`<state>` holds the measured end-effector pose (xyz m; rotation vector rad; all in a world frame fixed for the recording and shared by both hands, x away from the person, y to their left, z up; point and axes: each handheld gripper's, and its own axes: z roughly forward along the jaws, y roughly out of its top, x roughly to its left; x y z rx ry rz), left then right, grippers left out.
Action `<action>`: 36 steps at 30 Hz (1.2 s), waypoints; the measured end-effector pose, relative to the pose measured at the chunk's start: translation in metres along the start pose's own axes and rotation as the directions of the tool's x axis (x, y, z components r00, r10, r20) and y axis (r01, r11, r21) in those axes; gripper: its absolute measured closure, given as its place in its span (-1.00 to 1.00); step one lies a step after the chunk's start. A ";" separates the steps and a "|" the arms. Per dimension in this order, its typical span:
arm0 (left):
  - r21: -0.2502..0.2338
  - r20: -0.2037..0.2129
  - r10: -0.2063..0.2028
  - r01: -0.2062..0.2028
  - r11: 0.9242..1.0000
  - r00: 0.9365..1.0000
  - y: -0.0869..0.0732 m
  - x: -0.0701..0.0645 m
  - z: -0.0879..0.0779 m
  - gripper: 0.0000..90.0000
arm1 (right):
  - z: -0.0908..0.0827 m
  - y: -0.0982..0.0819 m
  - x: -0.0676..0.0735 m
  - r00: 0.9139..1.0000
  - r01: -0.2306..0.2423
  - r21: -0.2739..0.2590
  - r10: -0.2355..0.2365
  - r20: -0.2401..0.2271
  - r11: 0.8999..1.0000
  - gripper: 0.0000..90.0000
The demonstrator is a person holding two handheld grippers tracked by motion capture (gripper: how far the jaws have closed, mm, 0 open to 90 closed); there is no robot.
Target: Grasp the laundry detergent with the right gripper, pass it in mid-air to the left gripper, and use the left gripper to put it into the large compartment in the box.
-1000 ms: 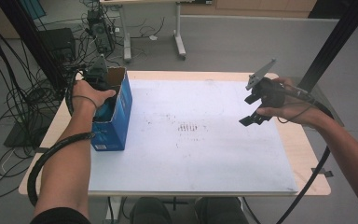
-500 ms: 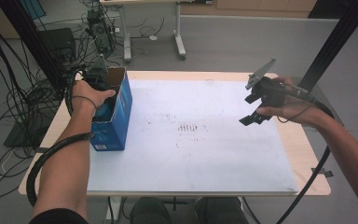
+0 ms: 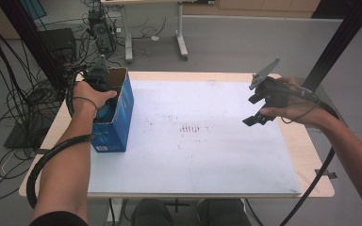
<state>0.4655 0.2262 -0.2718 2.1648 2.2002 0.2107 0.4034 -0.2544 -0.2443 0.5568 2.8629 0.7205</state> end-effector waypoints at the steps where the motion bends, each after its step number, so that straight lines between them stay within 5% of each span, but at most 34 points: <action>1: -0.002 -0.001 0.000 0.000 1.000 1.000 0.000 0.000 0.000 -0.20 | 0.000 0.000 0.000 1.000 -0.002 0.000 0.002 0.001 1.000 -0.79; 36: -0.003 0.000 -0.002 0.002 1.000 1.000 0.000 0.000 0.000 -0.20 | -0.004 -0.001 -0.002 1.000 0.001 0.002 -0.001 0.011 1.000 -0.79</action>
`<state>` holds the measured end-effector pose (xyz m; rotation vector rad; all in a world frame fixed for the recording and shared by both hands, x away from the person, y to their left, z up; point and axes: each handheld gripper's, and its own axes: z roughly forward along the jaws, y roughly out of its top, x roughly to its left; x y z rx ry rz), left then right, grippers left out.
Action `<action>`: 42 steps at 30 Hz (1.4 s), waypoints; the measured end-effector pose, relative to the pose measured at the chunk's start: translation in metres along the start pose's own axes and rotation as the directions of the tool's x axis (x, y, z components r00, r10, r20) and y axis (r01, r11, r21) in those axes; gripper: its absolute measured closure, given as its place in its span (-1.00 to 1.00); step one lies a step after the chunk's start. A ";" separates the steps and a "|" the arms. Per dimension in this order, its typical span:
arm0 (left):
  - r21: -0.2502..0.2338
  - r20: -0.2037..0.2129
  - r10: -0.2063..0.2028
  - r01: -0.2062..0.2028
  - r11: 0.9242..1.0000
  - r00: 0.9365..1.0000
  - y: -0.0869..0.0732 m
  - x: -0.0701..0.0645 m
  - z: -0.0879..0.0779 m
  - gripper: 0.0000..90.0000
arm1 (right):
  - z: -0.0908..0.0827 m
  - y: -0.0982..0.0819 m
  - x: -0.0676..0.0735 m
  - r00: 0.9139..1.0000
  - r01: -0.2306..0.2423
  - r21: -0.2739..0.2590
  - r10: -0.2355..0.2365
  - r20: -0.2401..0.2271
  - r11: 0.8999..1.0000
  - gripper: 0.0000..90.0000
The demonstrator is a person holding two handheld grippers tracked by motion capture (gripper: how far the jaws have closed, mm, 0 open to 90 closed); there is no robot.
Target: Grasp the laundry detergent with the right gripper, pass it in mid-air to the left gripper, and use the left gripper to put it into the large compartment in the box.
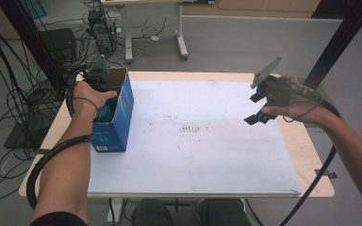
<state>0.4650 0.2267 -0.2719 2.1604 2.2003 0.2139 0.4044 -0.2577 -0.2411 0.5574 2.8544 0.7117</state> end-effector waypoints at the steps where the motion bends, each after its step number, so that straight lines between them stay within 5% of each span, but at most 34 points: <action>1: 0.000 0.000 -0.001 0.001 1.000 1.000 0.000 0.000 0.000 -0.20 | 0.000 0.000 0.000 1.000 -0.001 0.000 0.001 0.001 1.000 -0.79; 42: 0.003 0.013 0.007 -0.007 1.000 1.000 -0.001 0.001 -0.001 -0.22 | 0.001 0.001 0.001 1.000 0.013 0.005 -0.013 -0.002 1.000 -0.79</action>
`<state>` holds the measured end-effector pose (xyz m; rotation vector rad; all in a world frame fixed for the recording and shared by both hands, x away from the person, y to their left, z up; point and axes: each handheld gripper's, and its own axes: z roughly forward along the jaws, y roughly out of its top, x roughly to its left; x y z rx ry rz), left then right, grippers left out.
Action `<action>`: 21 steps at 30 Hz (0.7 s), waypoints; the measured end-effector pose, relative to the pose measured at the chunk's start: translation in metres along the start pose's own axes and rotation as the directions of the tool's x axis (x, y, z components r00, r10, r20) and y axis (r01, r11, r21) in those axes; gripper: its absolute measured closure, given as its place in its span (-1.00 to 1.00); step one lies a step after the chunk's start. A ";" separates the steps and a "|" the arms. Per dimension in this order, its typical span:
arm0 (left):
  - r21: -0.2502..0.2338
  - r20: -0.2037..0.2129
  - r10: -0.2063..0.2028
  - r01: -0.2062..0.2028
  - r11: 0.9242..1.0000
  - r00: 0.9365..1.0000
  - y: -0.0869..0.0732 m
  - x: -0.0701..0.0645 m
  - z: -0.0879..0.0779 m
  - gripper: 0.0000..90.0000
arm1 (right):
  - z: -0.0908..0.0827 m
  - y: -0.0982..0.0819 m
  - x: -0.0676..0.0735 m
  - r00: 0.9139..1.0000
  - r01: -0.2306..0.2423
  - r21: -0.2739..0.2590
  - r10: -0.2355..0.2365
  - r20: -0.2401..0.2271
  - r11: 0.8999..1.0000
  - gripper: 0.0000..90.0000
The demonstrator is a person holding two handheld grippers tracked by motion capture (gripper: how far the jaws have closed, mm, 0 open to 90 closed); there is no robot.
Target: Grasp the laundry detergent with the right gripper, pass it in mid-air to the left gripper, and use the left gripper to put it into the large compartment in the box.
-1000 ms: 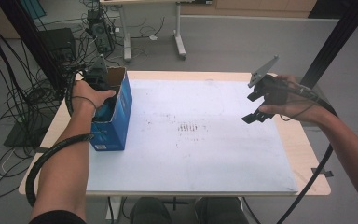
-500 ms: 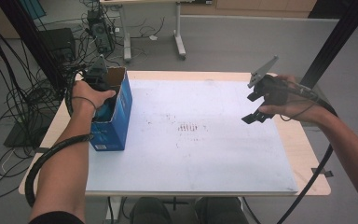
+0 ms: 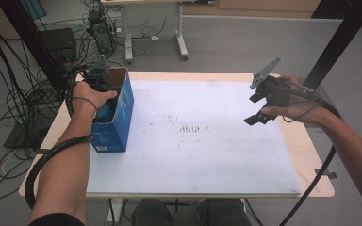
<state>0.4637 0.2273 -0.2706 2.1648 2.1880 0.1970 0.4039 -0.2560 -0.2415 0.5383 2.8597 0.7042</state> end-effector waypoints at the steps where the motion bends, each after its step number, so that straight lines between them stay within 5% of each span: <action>1: -0.003 0.003 0.002 -0.002 1.000 1.000 0.000 0.000 0.000 -0.23 | 0.000 0.000 0.000 1.000 0.002 0.000 -0.002 -0.001 1.000 -0.79; 21: -0.033 -0.034 0.045 -0.046 0.998 0.998 -0.008 -0.003 -0.039 -0.38 | 0.005 0.007 -0.001 1.000 0.012 -0.019 -0.012 -0.005 1.000 -0.79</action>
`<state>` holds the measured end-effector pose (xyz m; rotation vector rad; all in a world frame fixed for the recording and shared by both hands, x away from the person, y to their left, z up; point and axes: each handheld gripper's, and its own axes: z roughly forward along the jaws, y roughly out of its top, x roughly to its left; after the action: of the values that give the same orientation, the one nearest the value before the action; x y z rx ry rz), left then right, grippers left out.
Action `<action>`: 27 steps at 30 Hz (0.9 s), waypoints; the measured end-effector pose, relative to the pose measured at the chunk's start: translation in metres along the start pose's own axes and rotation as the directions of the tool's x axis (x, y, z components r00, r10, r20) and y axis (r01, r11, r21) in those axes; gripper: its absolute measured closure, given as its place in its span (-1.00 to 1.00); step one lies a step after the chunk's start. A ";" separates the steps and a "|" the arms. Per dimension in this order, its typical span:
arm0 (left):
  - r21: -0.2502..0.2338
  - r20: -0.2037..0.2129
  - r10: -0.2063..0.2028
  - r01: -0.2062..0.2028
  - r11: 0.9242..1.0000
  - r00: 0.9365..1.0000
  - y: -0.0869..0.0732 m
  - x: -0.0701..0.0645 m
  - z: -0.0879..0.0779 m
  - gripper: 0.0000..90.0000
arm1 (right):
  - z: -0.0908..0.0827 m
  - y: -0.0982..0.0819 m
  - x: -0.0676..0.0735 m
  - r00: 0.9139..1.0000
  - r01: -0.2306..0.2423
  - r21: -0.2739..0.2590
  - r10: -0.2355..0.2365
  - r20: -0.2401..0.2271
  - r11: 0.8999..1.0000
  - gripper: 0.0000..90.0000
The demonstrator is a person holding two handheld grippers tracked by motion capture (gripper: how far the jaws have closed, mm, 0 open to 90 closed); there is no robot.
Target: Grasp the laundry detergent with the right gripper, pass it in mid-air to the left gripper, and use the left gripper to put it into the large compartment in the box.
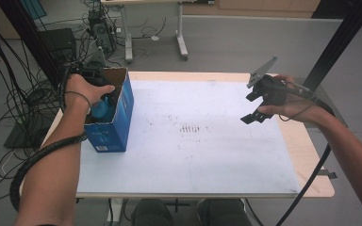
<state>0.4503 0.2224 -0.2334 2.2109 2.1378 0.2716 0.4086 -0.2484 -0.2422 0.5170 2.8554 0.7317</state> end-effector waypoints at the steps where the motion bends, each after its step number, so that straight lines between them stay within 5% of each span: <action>1: -0.004 0.001 0.004 -0.004 1.000 1.000 -0.001 0.000 -0.003 -0.39 | 0.000 0.001 0.000 1.000 0.001 0.002 -0.001 -0.001 1.000 -0.79; 7: -0.032 0.007 0.042 -0.042 0.999 0.999 -0.006 -0.005 -0.022 -0.42 | -0.001 0.003 0.001 1.000 -0.004 0.009 0.004 0.003 1.000 -0.79; 14: -0.081 0.046 0.108 -0.104 0.991 0.993 -0.009 -0.026 -0.043 -0.53 | 0.000 0.005 -0.002 1.000 -0.015 0.028 0.015 0.006 0.999 -0.79; 27: -0.112 0.128 0.235 -0.222 0.969 0.963 0.006 -0.084 -0.043 -0.68 | 0.005 0.002 -0.017 0.999 -0.040 0.061 0.041 -0.003 0.997 -0.79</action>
<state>0.4472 0.1347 -0.1975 2.3450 1.7627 0.2169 0.4261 -0.2514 -0.2446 0.5843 2.8867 0.6538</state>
